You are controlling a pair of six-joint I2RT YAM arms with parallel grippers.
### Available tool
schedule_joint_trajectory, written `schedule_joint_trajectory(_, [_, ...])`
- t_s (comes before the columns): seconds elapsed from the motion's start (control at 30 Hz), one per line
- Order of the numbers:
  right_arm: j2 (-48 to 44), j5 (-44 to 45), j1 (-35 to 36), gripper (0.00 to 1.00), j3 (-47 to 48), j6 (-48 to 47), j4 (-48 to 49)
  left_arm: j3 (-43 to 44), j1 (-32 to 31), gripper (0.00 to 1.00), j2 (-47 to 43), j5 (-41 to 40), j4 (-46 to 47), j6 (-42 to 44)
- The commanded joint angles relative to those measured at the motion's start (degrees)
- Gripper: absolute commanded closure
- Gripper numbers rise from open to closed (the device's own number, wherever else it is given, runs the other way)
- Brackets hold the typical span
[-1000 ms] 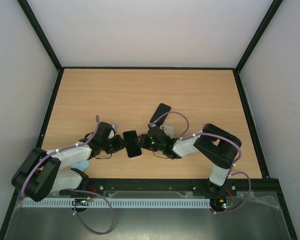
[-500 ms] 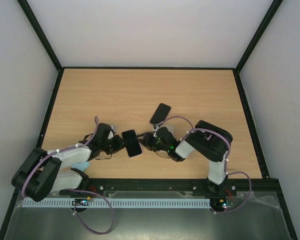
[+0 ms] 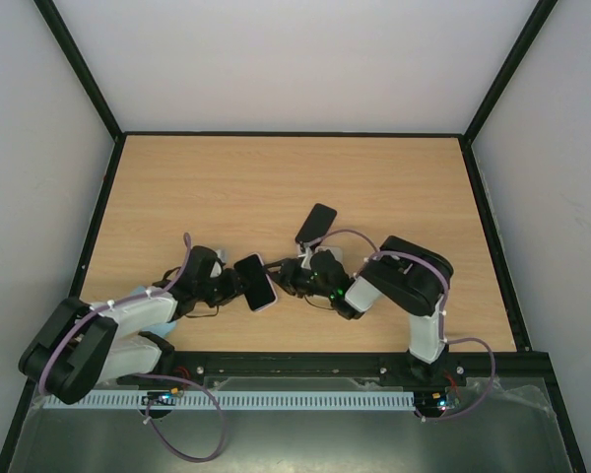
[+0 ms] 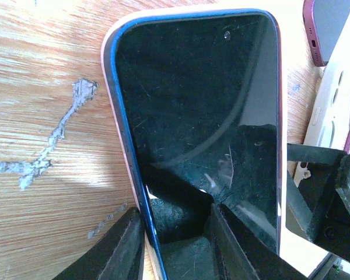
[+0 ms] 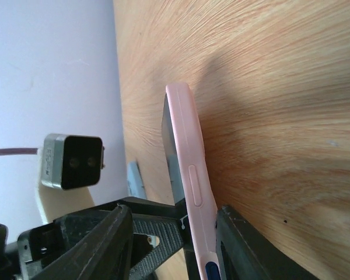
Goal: Put the phone into the phone case
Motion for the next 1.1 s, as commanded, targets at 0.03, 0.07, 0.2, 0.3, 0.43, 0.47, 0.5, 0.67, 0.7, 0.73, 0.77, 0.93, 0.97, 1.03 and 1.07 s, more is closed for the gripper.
schedule_joint_trajectory(0.03, [-5.7, -10.5, 3.3, 0.60, 5.9, -11.0, -18.5, -0.8, -1.3, 0.67, 0.1, 1.7, -3.2, 1.2])
schedule_joint_trajectory(0.07, [-6.1, -10.1, 3.2, 0.60, 6.9, -13.0, -22.4, -0.8, -1.2, 0.67, 0.0, 1.6, -3.3, 1.2])
schedule_joint_trajectory(0.2, [-5.9, -11.4, 3.2, 0.60, 9.2, -17.0, -27.3, -0.8, -1.3, 0.67, 0.3, 1.8, -3.0, 1.3])
schedule_joint_trajectory(0.3, [-6.7, -11.1, 3.3, 0.64, 9.5, -18.3, -27.9, -0.5, -1.3, 0.67, 0.3, 1.9, -3.2, 1.3])
schedule_joint_trajectory(0.43, [-6.5, -14.4, 3.2, 0.67, 9.5, -19.1, -23.6, -0.3, -1.2, 0.68, 0.0, 1.7, -3.4, 1.5])
schedule_joint_trajectory(0.47, [-6.2, -15.9, 3.2, 0.67, 9.1, -18.1, -20.9, -0.3, -1.3, 0.68, 0.1, 1.6, -3.4, 1.6])
schedule_joint_trajectory(0.5, [-6.1, -17.1, 3.2, 0.67, 8.6, -17.0, -17.9, -0.2, -1.2, 0.69, 0.2, 1.4, -3.6, 1.8])
schedule_joint_trajectory(0.67, [-7.4, -16.0, 2.8, 0.66, 7.1, -14.4, -14.1, -0.4, -1.3, 0.71, 0.1, 1.3, -4.1, 2.2])
schedule_joint_trajectory(0.7, [-7.6, -15.5, 2.8, 0.66, 6.8, -13.9, -13.8, -0.5, -1.3, 0.71, -0.1, 1.4, -4.2, 2.1])
schedule_joint_trajectory(0.73, [-7.6, -15.1, 2.8, 0.66, 6.4, -13.2, -12.8, -0.5, -1.3, 0.71, -0.3, 1.4, -4.2, 2.1])
schedule_joint_trajectory(0.77, [-7.6, -14.9, 2.7, 0.66, 6.0, -12.2, -11.5, -0.5, -1.2, 0.71, -0.5, 1.4, -4.2, 2.0])
schedule_joint_trajectory(0.93, [-6.8, -15.1, 2.6, 0.66, 3.8, -6.8, -2.2, -0.6, -1.3, 0.68, -1.3, 1.5, -4.5, 2.0])
schedule_joint_trajectory(0.97, [-6.8, -15.1, 2.6, 0.66, 3.6, -6.4, -1.6, -0.6, -1.3, 0.68, -1.4, 1.5, -4.5, 2.0])
schedule_joint_trajectory(1.03, [-6.6, -14.9, 2.5, 0.66, 3.7, -6.3, -1.9, -0.5, -1.3, 0.67, -1.3, 1.6, -4.4, 2.0])
schedule_joint_trajectory(1.07, [-6.4, -14.8, 2.6, 0.66, 3.8, -6.4, -2.4, -0.4, -1.3, 0.67, -1.3, 1.6, -4.4, 2.1])
